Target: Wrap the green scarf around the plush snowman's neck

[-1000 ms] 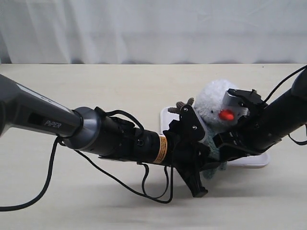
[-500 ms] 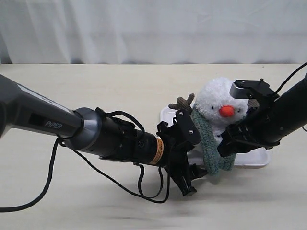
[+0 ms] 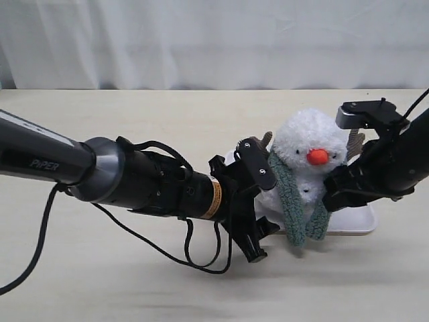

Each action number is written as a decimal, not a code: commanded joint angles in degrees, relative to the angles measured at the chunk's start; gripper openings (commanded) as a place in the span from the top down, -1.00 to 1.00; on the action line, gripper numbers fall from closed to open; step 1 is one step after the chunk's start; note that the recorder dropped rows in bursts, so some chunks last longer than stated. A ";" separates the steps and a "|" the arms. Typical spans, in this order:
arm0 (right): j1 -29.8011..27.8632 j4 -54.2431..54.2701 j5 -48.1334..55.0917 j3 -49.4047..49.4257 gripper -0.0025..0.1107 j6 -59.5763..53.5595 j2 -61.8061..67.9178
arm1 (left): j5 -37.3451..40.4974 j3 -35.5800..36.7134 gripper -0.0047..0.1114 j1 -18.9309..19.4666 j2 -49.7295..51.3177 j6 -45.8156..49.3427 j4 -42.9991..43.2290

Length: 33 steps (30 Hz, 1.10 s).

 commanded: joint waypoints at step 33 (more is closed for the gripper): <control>0.10 8.78 -11.17 5.48 0.89 -9.35 -33.92 | -2.98 10.98 0.92 -0.16 -32.27 -6.49 -0.56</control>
